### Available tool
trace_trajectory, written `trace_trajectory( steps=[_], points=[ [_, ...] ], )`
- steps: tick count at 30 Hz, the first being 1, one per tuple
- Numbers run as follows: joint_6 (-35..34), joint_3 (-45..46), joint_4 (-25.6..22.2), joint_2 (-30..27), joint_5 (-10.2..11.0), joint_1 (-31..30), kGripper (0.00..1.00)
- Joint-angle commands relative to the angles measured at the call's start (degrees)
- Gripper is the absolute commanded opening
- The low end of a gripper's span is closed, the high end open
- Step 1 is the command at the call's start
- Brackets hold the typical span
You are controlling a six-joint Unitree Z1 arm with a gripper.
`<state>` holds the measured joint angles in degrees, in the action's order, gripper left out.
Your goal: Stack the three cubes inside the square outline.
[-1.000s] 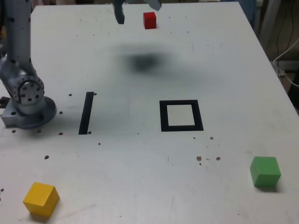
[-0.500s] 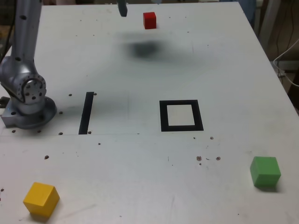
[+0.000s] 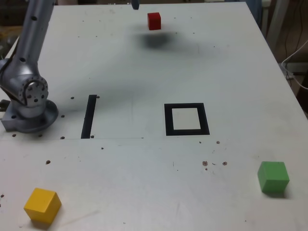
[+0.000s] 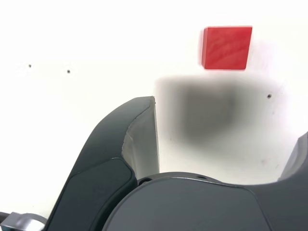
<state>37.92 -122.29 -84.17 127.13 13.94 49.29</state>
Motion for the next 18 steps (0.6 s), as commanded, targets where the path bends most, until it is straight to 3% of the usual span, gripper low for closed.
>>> trace_trajectory(
  steps=[1, 18],
  points=[
    [0.4, -0.9, -0.8, 1.5, -0.3, 1.0, 0.99],
    [2.5, -7.8, -2.3, 9.4, -0.2, 3.7, 0.98]
  ],
)
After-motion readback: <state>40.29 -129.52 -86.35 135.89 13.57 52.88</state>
